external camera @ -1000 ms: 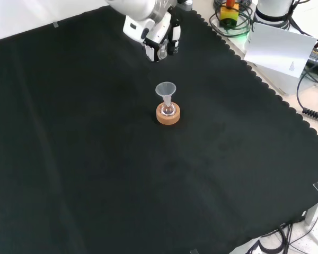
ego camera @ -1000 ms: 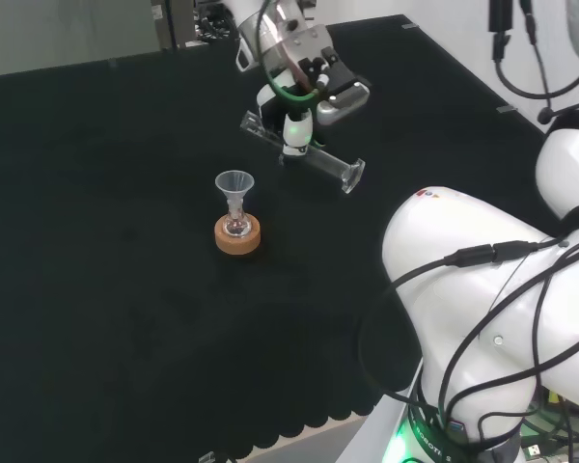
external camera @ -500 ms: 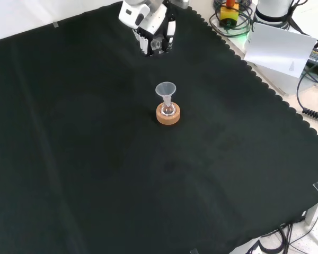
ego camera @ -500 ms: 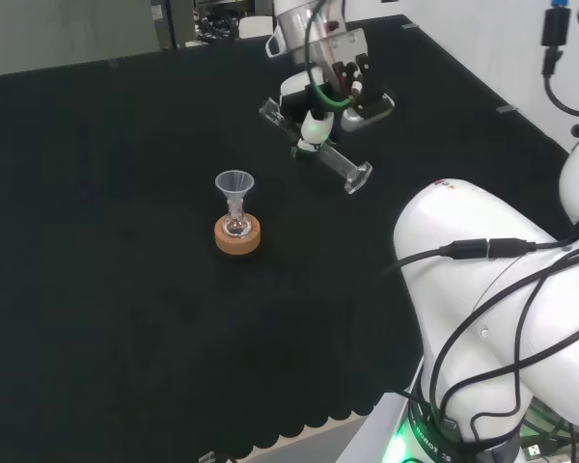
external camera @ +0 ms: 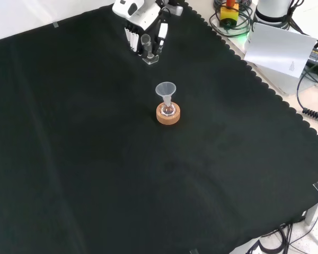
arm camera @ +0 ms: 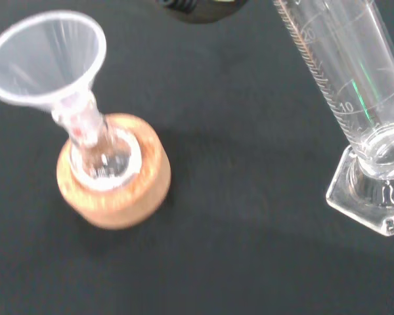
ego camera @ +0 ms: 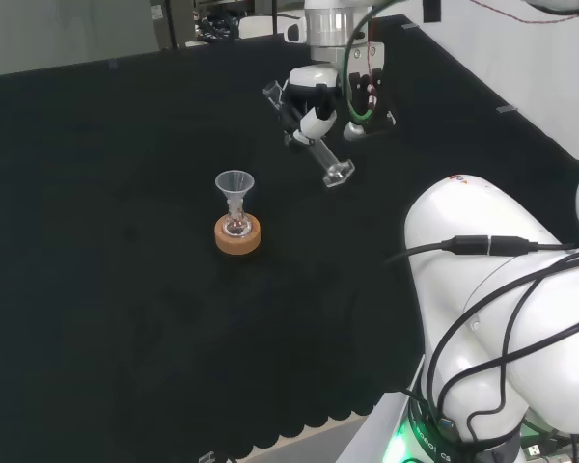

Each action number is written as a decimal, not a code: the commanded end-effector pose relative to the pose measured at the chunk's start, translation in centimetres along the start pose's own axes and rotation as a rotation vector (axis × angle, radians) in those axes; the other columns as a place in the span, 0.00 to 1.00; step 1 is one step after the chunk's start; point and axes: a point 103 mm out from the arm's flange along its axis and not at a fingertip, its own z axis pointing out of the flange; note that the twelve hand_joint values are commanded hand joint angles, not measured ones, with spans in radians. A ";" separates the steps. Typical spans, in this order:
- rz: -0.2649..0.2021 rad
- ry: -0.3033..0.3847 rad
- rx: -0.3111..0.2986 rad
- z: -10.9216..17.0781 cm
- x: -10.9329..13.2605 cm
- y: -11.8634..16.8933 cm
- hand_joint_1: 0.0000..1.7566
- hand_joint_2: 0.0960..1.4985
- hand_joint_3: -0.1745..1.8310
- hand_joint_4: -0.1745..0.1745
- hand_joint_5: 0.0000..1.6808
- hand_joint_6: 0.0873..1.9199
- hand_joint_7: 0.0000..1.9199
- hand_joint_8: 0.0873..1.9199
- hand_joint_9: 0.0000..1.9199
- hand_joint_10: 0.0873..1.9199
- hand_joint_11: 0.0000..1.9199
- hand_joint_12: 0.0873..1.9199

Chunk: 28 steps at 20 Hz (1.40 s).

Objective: Put the graduated cylinder back on the table.

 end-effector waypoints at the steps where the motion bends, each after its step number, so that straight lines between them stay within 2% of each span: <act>1: -0.043 0.068 -0.125 1.4 -1.5 2.3 0.71 0.74 0.09 0.00 0.54 0.55 0.50 0.54 0.78 0.00 0.64 0.37; 3: -0.035 0.102 -0.153 1.8 -2.2 3.0 0.71 0.74 0.09 0.00 0.54 0.55 0.50 0.54 0.78 0.00 0.64 0.37; 6: -0.014 0.210 -0.211 2.7 -3.4 3.9 0.71 0.74 0.09 0.00 0.54 0.55 0.50 0.54 0.78 0.00 0.64 0.37; 10: -0.011 0.258 -0.295 3.8 -4.2 4.9 0.71 0.74 0.09 0.00 0.54 0.55 0.50 0.54 0.78 0.00 0.64 0.37; 14: -0.018 0.280 -0.346 4.4 -4.1 5.8 0.71 0.74 0.09 0.00 0.54 0.55 0.50 0.54 0.78 0.00 0.64 0.37; 20: -0.027 0.306 -0.365 5.7 -3.5 7.7 0.71 0.75 0.09 0.00 0.54 0.55 0.50 0.54 0.78 0.00 0.64 0.37; 24: -0.033 0.339 -0.415 6.3 -3.2 8.5 0.71 0.75 0.09 0.00 0.54 0.55 0.49 0.55 0.78 0.00 0.64 0.37; 28: -0.037 0.353 -0.428 6.9 -3.0 9.2 0.71 0.75 0.09 0.00 0.54 0.55 0.49 0.55 0.78 0.00 0.63 0.37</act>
